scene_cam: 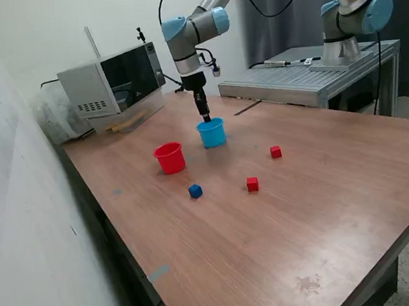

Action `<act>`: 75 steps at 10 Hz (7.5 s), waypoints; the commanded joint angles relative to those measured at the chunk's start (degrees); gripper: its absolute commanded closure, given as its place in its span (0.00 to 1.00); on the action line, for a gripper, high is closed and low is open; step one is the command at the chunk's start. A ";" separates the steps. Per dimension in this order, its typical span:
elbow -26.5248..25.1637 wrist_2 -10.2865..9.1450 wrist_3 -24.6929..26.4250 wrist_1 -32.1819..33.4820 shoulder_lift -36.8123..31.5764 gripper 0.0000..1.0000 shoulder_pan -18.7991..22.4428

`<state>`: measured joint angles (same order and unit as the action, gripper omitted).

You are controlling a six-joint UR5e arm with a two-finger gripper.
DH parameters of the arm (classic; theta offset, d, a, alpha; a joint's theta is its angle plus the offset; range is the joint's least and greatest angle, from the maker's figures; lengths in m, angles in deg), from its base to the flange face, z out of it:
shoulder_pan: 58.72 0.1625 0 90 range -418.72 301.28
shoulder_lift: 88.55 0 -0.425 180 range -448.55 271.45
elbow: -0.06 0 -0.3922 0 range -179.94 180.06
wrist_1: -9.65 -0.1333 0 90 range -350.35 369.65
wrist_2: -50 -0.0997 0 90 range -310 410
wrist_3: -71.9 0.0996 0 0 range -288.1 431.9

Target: Place red objects in the red bin, and blue objects in the blue bin.

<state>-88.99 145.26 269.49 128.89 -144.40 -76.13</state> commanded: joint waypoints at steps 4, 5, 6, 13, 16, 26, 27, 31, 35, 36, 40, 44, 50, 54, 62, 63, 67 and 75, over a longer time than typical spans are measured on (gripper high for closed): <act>14.14 -0.51 -3.60 -8.83 -0.13 0.00 7.54; 16.96 -0.60 -5.01 -8.85 -0.04 0.00 10.96; 18.81 -1.65 -6.15 -8.32 0.39 0.00 11.52; 31.19 -8.60 -24.06 -4.81 16.35 0.00 14.33; 37.70 -8.51 -32.87 -4.02 23.05 0.00 15.39; 40.80 -8.07 -34.64 -1.81 30.01 0.00 15.39; 40.80 -8.07 -34.64 -1.81 30.10 0.00 15.39; 41.59 -8.08 -33.77 -0.94 30.54 1.00 15.39; 36.10 -6.85 -31.13 -1.28 20.92 1.00 15.39; 31.27 -3.97 -29.04 -1.46 16.61 1.00 15.39; 14.56 -0.17 -24.54 -6.02 3.50 1.00 11.64; 8.64 2.82 -23.92 -10.69 0.40 1.00 4.07; 5.56 4.23 -23.83 -10.60 1.01 1.00 1.85; 5.91 3.97 -23.48 -10.43 1.01 0.00 2.47; 2.48 -6.12 -4.97 -10.60 -3.73 0.00 18.20; 2.05 -9.62 -2.15 -10.60 -3.73 0.00 18.12; -1.20 -15.19 10.88 -3.59 -1.46 0.00 18.11; -0.59 -14.84 11.85 -1.37 6.63 0.00 18.03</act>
<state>-89.59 130.42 281.34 127.46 -138.36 -58.11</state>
